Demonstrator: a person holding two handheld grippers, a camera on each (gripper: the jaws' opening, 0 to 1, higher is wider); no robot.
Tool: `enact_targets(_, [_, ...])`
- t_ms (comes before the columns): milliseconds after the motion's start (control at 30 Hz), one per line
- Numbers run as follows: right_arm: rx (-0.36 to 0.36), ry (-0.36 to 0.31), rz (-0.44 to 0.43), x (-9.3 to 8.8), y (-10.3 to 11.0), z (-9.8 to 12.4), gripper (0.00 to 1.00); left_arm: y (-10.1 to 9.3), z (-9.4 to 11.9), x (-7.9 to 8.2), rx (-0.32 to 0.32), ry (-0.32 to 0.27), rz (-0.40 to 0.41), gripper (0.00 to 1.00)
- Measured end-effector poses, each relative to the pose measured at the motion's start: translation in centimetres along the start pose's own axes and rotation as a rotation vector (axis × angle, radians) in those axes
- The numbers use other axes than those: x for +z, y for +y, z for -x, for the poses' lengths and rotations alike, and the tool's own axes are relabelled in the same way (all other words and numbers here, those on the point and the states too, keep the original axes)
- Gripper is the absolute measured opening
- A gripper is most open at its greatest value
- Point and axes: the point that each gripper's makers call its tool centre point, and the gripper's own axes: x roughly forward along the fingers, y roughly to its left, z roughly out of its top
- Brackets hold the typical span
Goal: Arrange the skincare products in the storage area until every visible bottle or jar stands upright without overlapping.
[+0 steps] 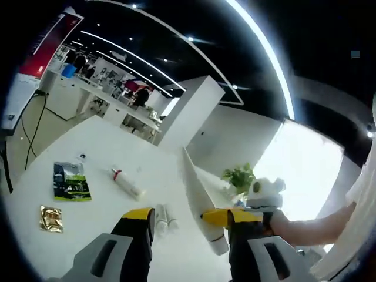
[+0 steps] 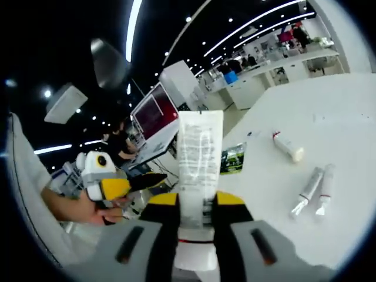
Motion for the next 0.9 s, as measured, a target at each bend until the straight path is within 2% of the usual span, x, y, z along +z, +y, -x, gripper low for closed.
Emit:
enact_targets(33, [0.049,-0.019,-0.011,0.5,1.1,0.1,0.21,-0.6,-0.3,1.2,-0.034,-0.043,0.018,0.54])
enact_targets(100, [0.125,-0.06,-0.014,1.3,2.8,0.5,0.21,-1.4,-0.6,2.7,-0.079,-0.087,0.023,0.58])
enact_targets(200, [0.188,-0.093,-0.026,2.0,4.3,1.1,0.21,-2.3,-1.4,3.7,-0.137,-0.097,0.071,0.7])
enact_targets(267, [0.204,-0.094,-0.029,2.0,4.6,1.4,0.21,-2.9,-2.1,3.5,-0.175,-0.072,0.085,0.73])
enact_targets(367, [0.233,-0.103,-0.028,2.0,5.3,2.1,0.21,-4.9,-2.8,2.4,-0.287,-0.009,0.106,0.67])
enact_targets(400, [0.257,-0.112,-0.047,2.0,5.9,2.4,0.21,-5.9,-3.0,1.6,-0.331,0.033,0.126,0.63])
enact_targets(567, [0.355,-0.13,-0.107,1.4,8.0,3.9,0.21,-8.4,-3.6,0.0,-0.462,0.104,0.173,0.52])
enact_targets(633, [0.388,-0.122,-0.109,1.1,8.7,4.3,0.21,-9.4,-3.5,-0.5,-0.526,0.139,0.21,0.44])
enact_targets(667, [0.407,-0.126,-0.105,1.1,9.0,4.5,0.21,-9.3,-3.6,-0.6,-0.523,0.145,0.221,0.4])
enact_targets(733, [0.419,-0.127,-0.124,1.1,9.4,4.8,0.21,-10.1,-3.3,-0.7,-0.576,0.157,0.264,0.37])
enact_targets(867, [0.432,-0.134,-0.141,1.0,9.1,5.0,0.22,-10.2,-3.5,-0.9,-0.551,0.16,0.233,0.35])
enact_targets(900, [0.434,-0.136,-0.154,0.9,8.9,5.0,0.22,-10.0,-3.7,-1.0,-0.52,0.148,0.202,0.34])
